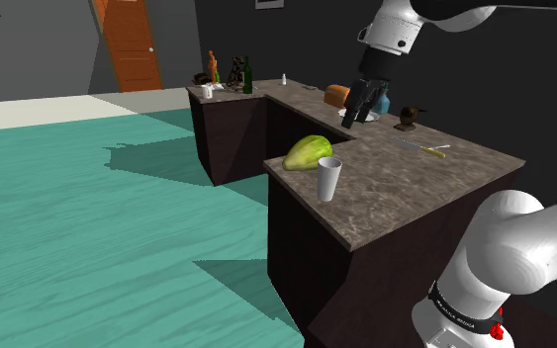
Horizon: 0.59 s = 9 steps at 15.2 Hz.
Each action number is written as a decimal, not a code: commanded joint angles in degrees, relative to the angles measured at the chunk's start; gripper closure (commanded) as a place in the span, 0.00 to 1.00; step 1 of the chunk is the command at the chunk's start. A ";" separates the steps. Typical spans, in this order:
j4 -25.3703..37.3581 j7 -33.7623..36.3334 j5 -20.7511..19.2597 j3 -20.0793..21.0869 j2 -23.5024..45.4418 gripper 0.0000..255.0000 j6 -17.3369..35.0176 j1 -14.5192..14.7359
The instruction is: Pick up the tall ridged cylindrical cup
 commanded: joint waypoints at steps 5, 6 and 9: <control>1.06 -3.03 -1.72 -2.75 7.17 0.00 2.34 -0.95; 1.45 -3.77 -2.10 -3.42 9.05 0.00 2.89 -1.18; 2.94 -5.95 -3.12 -5.37 14.85 0.00 4.45 -1.82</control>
